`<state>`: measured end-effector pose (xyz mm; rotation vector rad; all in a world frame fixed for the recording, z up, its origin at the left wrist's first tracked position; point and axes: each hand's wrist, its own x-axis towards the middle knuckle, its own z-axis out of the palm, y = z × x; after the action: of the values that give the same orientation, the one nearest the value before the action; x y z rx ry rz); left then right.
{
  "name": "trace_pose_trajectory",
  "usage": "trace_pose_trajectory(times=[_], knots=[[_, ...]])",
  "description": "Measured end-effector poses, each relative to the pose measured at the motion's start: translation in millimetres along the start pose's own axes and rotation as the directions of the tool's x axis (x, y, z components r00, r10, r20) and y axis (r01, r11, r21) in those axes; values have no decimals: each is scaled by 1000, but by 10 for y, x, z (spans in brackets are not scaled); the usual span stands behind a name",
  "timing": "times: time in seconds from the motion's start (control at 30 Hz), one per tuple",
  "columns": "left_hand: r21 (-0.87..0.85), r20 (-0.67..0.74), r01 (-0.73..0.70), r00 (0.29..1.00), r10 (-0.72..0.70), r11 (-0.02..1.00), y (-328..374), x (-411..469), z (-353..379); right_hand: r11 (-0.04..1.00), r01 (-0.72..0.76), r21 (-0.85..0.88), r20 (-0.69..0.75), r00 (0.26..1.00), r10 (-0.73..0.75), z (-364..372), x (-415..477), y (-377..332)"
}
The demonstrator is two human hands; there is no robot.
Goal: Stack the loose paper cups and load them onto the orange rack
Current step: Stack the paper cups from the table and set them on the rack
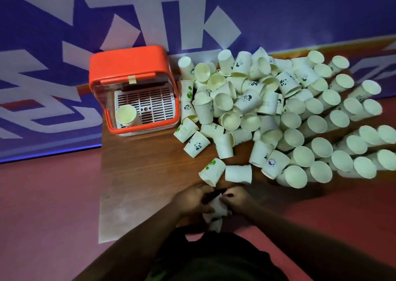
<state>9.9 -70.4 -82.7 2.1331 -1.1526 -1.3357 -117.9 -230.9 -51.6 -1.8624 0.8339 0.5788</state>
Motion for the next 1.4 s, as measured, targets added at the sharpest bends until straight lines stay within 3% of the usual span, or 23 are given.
trace_pose_trajectory(times=[0.1, 0.23, 0.3, 0.37, 0.43, 0.5, 0.57, 0.7, 0.8, 0.93, 1.03, 1.1, 1.27, 1.4], knots=[[-165, -83, -63, 995, 50, 984, -4, -50, -41, 997, 25, 75, 34, 999, -28, -29, 13, -281], [-497, -123, -7, 990, -63, 868, -128, -160, -187, 979, 56, 197, 18, 998, -61, -148, 155, -591], [-599, -159, -12, 982, -105, 800, -225, -255, -288, 982, 185, -33, -76, 980, -187, -251, 279, -642], [-705, -196, -29, 968, -156, 709, -309, -368, -391, 877, 309, -367, -114, 921, -373, -341, 382, -624], [-777, -205, -39, 959, -194, 628, -405, -471, -466, 684, 425, -593, 36, 862, -505, -371, 456, -575], [-806, -215, -49, 953, -215, 590, -483, -554, -519, 475, 479, -739, 212, 834, -510, -330, 497, -586], [-835, -246, -71, 935, -254, 546, -534, -608, -553, 330, 466, -821, 272, 827, -491, -242, 548, -638], [-866, -363, -170, 860, -358, 470, -588, -681, -586, 224, 355, -908, 213, 849, -484, -42, 695, -760], [-867, -430, -240, 801, -416, 436, -630, -732, -645, 192, 317, -929, 171, 826, -538, 23, 768, -872], [-885, -452, -293, 727, -517, 362, -734, -810, -804, 236, 355, -905, 194, 837, -512, 77, 835, -963], [-853, -505, -300, 684, -527, 428, -786, -860, -979, 323, 431, -843, 256, 849, -463, 30, 768, -1062], [-818, -554, -313, 652, -517, 482, -804, -880, -1139, 467, 481, -742, 261, 849, -459, -38, 699, -1173], [-717, -674, -336, 556, -486, 611, -885, -928, -1663, 797, 484, -360, 65, 866, -497, -242, 692, -1785], [-631, -744, -328, 512, -428, 703, -937, -958, -2065, 887, 436, -149, -97, 887, -452, -341, 927, -2292]])
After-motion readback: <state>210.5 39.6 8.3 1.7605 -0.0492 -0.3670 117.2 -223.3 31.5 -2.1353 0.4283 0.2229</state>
